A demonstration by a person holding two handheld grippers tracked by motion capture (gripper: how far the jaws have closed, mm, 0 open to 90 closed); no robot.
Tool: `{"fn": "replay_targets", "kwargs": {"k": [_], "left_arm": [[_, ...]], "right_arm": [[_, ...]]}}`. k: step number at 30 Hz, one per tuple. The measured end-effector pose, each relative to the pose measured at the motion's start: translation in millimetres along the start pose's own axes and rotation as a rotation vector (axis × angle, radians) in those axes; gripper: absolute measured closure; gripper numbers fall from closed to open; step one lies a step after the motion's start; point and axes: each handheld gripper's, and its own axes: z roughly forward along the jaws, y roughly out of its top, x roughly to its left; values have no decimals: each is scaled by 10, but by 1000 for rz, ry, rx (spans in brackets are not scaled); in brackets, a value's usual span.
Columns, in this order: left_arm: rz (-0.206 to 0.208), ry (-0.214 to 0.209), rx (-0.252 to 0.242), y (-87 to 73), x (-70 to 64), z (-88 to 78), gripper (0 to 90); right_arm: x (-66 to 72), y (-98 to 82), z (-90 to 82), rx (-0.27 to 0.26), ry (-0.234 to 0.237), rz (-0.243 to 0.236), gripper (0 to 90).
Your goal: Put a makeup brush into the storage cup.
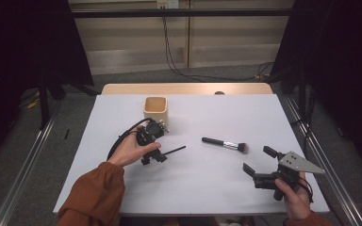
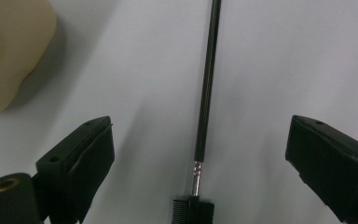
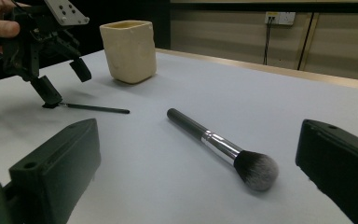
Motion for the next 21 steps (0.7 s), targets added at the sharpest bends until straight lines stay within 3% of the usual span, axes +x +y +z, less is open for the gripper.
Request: {"fn": "replay_targets", "kwargs": {"k": [5, 7, 13, 15, 17, 21], "left_arm": [[21, 25, 44, 45, -34, 61, 66], [31, 26, 42, 55, -53, 80, 97], [85, 15, 107, 104, -47, 123, 269], [76, 0, 129, 114, -25, 143, 275], [62, -11, 137, 112, -14, 176, 351], [62, 1, 153, 121, 10, 160, 433]], "right_arm": [[2, -3, 3, 8, 3, 5, 0], [0, -9, 9, 16, 9, 6, 0], [3, -8, 10, 15, 8, 2, 0], [3, -8, 11, 15, 8, 2, 0], [3, -9, 12, 15, 9, 2, 0], [5, -10, 13, 16, 12, 0, 0]]}}
